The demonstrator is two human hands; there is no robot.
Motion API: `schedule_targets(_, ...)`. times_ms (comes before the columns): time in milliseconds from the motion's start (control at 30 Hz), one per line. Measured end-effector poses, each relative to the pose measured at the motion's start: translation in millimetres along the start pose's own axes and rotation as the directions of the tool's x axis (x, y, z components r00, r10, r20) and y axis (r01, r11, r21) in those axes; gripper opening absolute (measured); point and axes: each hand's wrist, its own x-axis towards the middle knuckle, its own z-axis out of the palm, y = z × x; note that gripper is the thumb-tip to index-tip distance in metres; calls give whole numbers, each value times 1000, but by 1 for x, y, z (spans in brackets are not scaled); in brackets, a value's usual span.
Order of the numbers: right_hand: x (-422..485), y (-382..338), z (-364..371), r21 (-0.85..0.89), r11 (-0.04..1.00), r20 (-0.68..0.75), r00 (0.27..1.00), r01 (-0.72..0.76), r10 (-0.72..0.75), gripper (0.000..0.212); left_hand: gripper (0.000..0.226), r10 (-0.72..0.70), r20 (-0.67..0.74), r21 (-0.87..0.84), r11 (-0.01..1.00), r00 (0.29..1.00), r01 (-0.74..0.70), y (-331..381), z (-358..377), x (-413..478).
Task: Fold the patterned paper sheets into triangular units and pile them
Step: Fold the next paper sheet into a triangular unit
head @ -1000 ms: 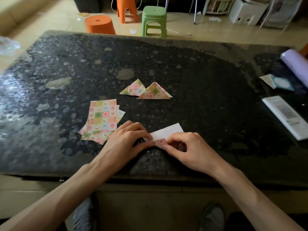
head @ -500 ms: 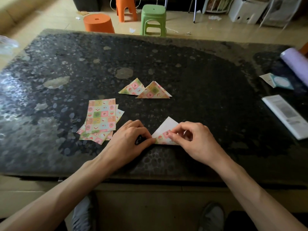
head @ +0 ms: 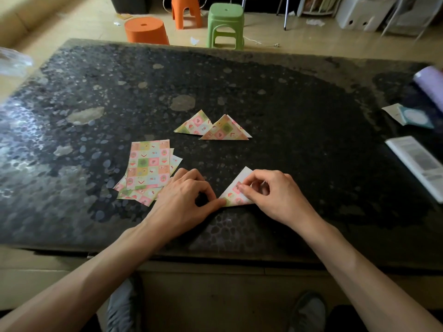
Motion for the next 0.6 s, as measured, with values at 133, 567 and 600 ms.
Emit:
schedule_targets(133,6,-3,1,-12,1000,0,1000,-21,21,18,39,-21,-4,-3,1000,1000,21,1,0,2)
schedule_targets(567,8,-11,5,-28,994,-43,994,-105,104,21,33,-52,-28,15,999,998,52,3,-1,2)
schedule_targets(600,8,-11,5,-16,993,-47,992,-114,113,20,32,-52,-29,17,998,998,53,3,-1,2)
